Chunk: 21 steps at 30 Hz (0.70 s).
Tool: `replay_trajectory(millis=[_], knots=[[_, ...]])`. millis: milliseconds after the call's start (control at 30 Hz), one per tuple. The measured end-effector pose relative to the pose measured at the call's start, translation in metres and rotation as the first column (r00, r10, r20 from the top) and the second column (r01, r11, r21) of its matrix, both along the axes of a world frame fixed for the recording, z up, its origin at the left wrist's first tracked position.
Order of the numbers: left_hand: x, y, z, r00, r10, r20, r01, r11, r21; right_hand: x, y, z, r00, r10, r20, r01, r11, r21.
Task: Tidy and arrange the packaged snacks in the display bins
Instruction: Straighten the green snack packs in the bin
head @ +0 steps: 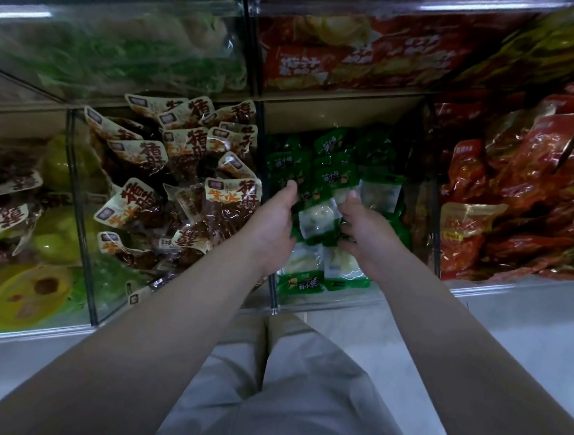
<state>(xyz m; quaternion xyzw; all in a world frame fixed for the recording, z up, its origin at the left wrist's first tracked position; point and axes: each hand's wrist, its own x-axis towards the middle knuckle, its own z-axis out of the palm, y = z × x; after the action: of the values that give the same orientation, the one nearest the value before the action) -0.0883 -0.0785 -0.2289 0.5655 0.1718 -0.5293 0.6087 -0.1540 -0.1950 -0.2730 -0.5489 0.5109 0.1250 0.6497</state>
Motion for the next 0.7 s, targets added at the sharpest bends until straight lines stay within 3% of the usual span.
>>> replay_trajectory(millis=[133,367,567,700], knots=[[0.006,0.000,-0.014,0.999,-0.028,-0.036,0.029,0.999,0.033,0.005,0.007,-0.004,1.000,0.029,0.010,-0.028,1.000,-0.011],[-0.001,-0.002,-0.023,0.996,0.086,0.031,-0.089,0.992,0.086,0.024,0.027,0.002,0.996,0.063,0.057,-0.059,0.996,-0.066],[0.005,-0.003,-0.029,0.996,0.080,0.033,-0.083,0.992,0.093,0.028,0.031,0.001,0.984,0.179,-0.014,-0.178,0.959,-0.221],[0.009,-0.008,-0.029,0.995,0.083,0.052,-0.088,0.990,0.106,0.031,0.031,-0.001,0.976,0.213,-0.042,-0.217,0.949,-0.227]])
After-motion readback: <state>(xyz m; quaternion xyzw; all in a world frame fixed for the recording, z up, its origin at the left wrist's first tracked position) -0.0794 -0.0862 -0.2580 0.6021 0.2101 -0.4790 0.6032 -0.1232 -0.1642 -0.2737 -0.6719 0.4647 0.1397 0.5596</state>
